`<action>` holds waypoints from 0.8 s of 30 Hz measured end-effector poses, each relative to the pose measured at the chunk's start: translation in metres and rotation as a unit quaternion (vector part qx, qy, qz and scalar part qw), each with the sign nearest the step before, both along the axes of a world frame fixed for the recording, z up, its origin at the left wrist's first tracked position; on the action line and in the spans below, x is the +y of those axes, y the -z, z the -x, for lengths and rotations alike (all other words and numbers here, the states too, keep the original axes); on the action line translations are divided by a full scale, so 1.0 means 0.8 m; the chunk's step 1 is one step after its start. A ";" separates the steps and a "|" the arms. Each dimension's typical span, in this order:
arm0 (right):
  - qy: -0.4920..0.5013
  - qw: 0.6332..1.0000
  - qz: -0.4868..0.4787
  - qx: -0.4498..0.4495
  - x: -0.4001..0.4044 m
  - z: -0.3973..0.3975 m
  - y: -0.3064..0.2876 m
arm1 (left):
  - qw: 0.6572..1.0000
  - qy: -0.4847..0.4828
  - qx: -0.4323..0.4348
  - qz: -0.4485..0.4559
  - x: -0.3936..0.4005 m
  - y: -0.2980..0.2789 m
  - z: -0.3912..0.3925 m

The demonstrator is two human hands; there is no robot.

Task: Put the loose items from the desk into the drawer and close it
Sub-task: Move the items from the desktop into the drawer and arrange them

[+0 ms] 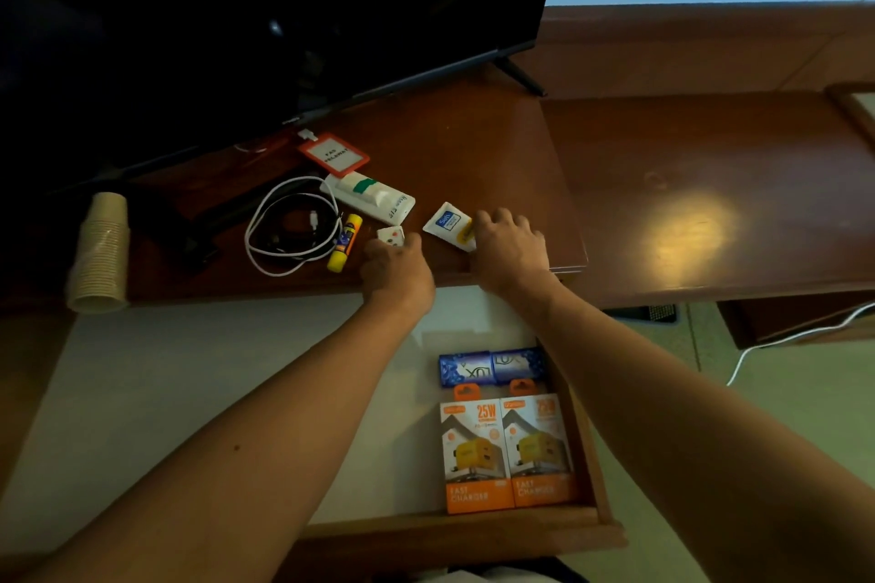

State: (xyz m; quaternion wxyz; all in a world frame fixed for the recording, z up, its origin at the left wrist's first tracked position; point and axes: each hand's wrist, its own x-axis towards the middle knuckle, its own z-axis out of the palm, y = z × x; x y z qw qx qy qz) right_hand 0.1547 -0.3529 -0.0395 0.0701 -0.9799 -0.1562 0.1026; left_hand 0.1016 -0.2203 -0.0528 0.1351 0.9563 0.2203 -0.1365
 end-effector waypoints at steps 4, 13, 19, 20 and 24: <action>0.043 0.997 -0.049 0.040 0.003 0.007 0.000 | 1.000 0.007 -0.008 0.020 0.006 -0.003 0.007; 0.104 0.981 -0.126 0.107 0.036 0.102 0.017 | 0.988 -0.007 -0.104 0.112 0.024 0.003 0.109; 0.126 0.970 -0.158 0.135 0.056 0.184 0.048 | 0.988 -0.035 -0.061 0.138 0.049 0.040 0.186; 0.133 0.968 -0.151 0.151 0.059 0.196 0.055 | 0.987 -0.039 -0.047 0.147 0.053 0.049 0.195; 0.134 0.968 -0.101 0.188 0.064 0.233 0.074 | 0.987 -0.033 0.015 0.159 0.061 0.084 0.222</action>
